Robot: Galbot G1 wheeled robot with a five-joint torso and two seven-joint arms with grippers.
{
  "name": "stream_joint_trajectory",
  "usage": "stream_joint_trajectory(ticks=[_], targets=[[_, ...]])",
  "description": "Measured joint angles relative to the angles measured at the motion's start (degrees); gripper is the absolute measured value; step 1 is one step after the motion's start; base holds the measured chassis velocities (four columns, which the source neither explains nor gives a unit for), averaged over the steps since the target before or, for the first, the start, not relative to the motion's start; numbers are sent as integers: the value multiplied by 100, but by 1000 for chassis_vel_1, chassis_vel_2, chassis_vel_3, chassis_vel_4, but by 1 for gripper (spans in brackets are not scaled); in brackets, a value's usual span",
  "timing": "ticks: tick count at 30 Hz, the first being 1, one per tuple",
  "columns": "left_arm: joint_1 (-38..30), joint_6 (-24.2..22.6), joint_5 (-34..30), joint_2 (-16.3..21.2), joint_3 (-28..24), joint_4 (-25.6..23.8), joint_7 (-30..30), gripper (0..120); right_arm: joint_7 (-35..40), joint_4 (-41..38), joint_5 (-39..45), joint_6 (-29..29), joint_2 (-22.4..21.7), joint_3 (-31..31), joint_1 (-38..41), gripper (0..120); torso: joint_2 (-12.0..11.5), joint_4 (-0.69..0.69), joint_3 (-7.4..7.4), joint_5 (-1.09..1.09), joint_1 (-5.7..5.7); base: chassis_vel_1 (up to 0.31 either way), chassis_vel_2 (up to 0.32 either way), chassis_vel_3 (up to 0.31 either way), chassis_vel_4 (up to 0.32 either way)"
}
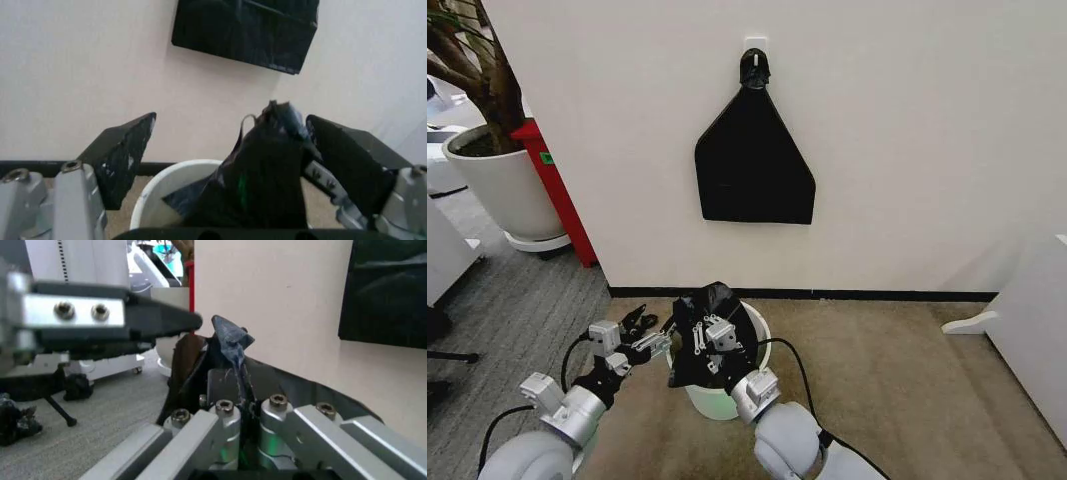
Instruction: Place the garbage bag over the trash bin.
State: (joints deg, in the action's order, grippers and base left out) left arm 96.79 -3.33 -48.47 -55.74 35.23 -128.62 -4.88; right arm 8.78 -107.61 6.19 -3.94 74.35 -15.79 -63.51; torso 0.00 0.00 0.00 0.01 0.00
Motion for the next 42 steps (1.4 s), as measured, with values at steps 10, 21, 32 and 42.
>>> stream_joint_trajectory(ticks=[10,21,32,42], targets=[[-12,14,18,-67,69,102,12,84,-9,6,-4,-44,16,15,-98,0,0,0,0,-1,0,0,0,0,0],[-22,0,41,-96,47,202,23,83,-12,-68,3,-60,7,37,-127,0,0,0,0,-1,0,0,0,0,0],[26,-62,31,-67,33,22,-77,80,-13,-49,6,-82,23,63,-129,0,0,0,0,-1,0,0,0,0,0],[14,-133,30,-30,11,175,-123,80,-18,-132,8,-96,27,60,-173,0,0,0,0,-2,0,0,0,0,0]])
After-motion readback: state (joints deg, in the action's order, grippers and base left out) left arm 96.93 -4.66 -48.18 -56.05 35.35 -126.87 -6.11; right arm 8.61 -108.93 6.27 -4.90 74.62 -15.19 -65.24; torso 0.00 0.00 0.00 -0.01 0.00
